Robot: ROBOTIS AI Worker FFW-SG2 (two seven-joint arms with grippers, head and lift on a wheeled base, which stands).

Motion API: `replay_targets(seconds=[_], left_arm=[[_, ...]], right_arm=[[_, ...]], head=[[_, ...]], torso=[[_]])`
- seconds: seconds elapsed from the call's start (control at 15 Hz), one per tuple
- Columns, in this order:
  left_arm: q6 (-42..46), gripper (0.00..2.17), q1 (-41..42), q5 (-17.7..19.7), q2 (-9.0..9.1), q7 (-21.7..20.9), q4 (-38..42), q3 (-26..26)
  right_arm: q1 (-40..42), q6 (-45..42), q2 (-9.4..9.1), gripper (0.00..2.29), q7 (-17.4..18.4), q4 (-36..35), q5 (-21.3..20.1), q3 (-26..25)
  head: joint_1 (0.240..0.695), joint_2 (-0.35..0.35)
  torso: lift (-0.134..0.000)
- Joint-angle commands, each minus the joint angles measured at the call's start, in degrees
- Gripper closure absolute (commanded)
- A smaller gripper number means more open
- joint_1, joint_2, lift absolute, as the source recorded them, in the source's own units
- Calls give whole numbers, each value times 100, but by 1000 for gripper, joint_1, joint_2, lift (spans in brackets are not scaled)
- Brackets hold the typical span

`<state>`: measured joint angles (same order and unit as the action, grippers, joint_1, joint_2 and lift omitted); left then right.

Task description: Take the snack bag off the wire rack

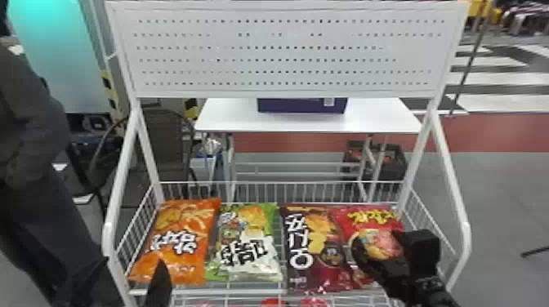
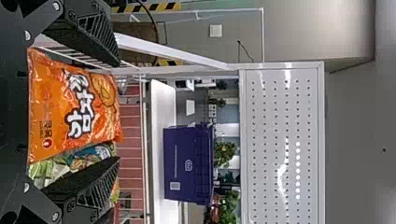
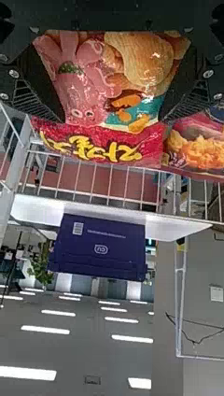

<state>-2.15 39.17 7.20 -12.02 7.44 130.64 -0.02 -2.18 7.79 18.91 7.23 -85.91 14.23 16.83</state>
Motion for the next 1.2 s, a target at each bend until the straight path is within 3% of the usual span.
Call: replay_targets(seconds=[0.0,0.07,0.27,0.33,0.47,0.73,1.13], left_arm=[[-97,188,-76,-8,7,12,-65,-15],[-97,188,-76,-8,7,29,-65,-15],[-97,188,-76,-8,-2,29,-65,-15],[-97,188,-67,-8,-2,29,-65,-15],[-97,188,-58,-8,-2,38,-57,-15],[-97,188,-67,-17,7,29,-57,-15],[-115,188,-76,-17,16,29,-30,-15]], right_arm=[[-37,184,-1,336,-11,39,45,-22],[-37,254,-1,545,-11,22,45,-4],[-37,447,-10,1889,-29,-5,98,13],[-37,447,-19,2125,-29,-31,106,13],[-37,465,-27,2246,-11,-84,133,5],[60,447,-19,2246,50,-295,168,-13],[499,482,122,2246,402,-1437,282,-92]], head=[[499,0],[499,0],[499,0],[499,0],[499,0],[499,0],[499,0]], torso=[[0],[0],[0],[0],[0],[0],[0]])
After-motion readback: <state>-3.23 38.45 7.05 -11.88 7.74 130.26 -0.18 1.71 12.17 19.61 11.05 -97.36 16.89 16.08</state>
